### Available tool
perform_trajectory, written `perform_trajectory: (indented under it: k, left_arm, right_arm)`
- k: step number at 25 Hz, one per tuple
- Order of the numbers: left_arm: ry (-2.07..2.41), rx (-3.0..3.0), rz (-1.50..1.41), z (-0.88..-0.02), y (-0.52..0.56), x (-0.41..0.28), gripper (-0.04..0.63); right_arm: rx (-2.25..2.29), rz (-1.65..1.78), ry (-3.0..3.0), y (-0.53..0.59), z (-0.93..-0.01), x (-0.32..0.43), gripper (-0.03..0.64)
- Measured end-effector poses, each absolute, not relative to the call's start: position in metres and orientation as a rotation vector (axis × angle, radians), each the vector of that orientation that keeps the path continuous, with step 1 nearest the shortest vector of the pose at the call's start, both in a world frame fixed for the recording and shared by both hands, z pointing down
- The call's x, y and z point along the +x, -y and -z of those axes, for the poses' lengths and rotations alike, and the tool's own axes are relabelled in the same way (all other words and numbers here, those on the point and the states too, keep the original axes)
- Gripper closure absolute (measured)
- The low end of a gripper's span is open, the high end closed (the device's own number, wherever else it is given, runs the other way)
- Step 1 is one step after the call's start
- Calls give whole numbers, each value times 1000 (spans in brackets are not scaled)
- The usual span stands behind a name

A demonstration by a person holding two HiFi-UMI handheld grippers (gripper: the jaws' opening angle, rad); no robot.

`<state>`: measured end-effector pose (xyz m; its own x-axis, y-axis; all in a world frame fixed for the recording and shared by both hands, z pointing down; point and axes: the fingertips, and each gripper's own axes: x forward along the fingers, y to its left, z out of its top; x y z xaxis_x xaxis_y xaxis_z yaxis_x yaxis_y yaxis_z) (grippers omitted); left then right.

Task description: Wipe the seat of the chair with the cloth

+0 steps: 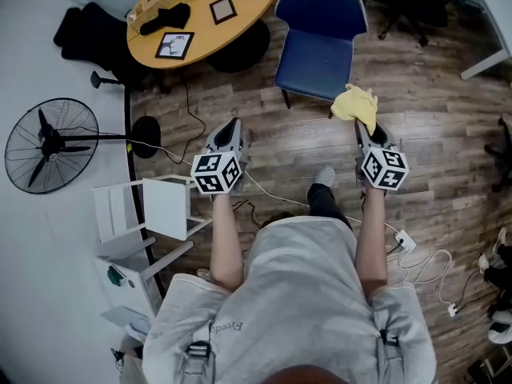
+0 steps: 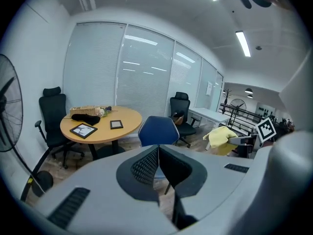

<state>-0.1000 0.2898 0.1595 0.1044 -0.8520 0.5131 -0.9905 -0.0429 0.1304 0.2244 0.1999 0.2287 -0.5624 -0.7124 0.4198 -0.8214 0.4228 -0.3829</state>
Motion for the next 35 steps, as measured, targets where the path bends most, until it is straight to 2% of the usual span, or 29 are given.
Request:
perform_trajectory:
  k: [12, 19, 24, 35]
  left_arm:
    - [1683, 1898, -459, -226, -214, -134, 568]
    - [1476, 2040, -483, -260, -99, -122, 568]
    - [1356, 2065, -451, -286, -20, -141, 568]
    - [1045, 2044, -591, -442, 20, -155, 567]
  right_arm:
    - [1373, -864, 2367, -130, -262, 204, 469]
    - [1523, -897, 2251, -68, -279, 194, 469]
    - [1550, -908, 2174, -3, -301, 148, 469]
    - [1262, -876, 2078, 59, -415, 63, 469]
